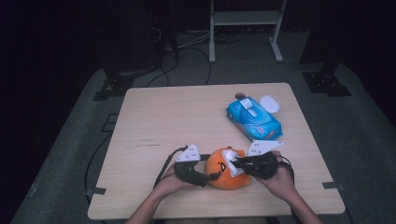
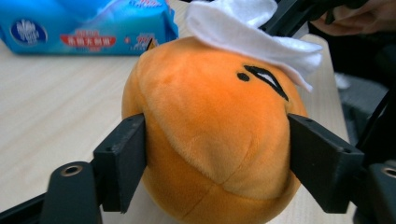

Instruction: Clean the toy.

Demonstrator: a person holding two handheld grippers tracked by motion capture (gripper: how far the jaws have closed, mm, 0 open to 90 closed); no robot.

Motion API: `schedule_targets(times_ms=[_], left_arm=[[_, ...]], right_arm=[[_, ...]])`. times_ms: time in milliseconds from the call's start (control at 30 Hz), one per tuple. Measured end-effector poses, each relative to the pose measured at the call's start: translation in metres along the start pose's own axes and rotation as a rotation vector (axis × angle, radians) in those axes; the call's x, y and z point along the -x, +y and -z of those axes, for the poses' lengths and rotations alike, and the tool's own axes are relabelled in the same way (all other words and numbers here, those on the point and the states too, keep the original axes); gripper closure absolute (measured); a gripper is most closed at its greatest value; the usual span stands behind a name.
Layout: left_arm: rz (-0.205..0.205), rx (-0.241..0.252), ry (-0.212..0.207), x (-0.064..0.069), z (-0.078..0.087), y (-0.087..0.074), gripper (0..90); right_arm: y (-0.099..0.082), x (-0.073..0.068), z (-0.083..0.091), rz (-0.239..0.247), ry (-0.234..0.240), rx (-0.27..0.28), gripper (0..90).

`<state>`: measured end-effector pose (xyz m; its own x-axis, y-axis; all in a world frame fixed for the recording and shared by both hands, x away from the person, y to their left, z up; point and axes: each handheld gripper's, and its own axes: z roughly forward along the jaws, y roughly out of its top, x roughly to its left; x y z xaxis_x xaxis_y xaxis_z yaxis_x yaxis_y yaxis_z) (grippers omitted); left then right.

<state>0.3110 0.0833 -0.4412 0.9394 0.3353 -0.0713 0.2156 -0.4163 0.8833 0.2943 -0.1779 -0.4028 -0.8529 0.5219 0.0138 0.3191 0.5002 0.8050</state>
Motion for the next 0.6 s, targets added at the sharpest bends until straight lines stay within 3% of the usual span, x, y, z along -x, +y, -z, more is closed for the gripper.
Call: schedule_targets(times_ms=[33, 67, 133, 167, 200, 300, 400, 433, 467, 533, 567, 600], left_arm=[[0.000, 0.000, 0.000, 0.000, 0.000, 0.000, 25.9], [-0.057, -0.003, 0.008, 0.007, -0.001, 0.003, 27.0], [-0.115, -0.013, 0.021, 0.015, -0.002, 0.007, 28.4], [-0.115, -0.013, 0.021, 0.015, -0.002, 0.007, 28.7], [-0.145, -0.021, 0.028, 0.019, -0.002, 0.008, 28.9], [-0.139, -0.013, 0.020, 0.017, -0.001, 0.007, 29.2], [-0.079, -0.007, 0.014, 0.011, -0.001, 0.005, 22.9], [-0.079, -0.007, 0.014, 0.011, -0.001, 0.005, 18.7], [-0.043, 0.003, 0.010, 0.008, -0.002, 0.005, 18.7], [0.022, 0.005, -0.001, 0.004, -0.003, 0.003, 10.0], [0.072, 0.006, -0.024, 0.001, -0.005, 0.001, 9.1], [0.087, 0.006, -0.037, 0.001, -0.006, 0.000, 9.3]], right_arm=[[0.003, -0.004, -0.001, 0.011, 0.009, 0.007, 84.6], [0.005, -0.008, -0.001, 0.012, 0.033, 0.022, 84.6], [0.011, -0.016, -0.002, 0.036, 0.062, 0.035, 84.6], [0.011, -0.016, -0.002, 0.036, 0.062, 0.035, 84.6], [0.015, -0.020, -0.002, 0.058, 0.064, 0.036, 84.6], [0.013, -0.013, 0.002, 0.043, 0.038, 0.041, 84.6], [0.005, 0.001, 0.006, 0.012, -0.001, 0.019, 84.6], [0.005, 0.001, 0.006, 0.012, -0.001, 0.019, 84.6], [0.001, 0.004, 0.006, -0.004, 0.000, 0.012, 84.6], [-0.004, 0.006, 0.006, -0.012, 0.005, 0.000, 84.6], [-0.005, 0.005, 0.007, -0.009, 0.008, 0.000, 84.6], [-0.005, 0.004, 0.007, -0.006, 0.007, -0.002, 84.6]])
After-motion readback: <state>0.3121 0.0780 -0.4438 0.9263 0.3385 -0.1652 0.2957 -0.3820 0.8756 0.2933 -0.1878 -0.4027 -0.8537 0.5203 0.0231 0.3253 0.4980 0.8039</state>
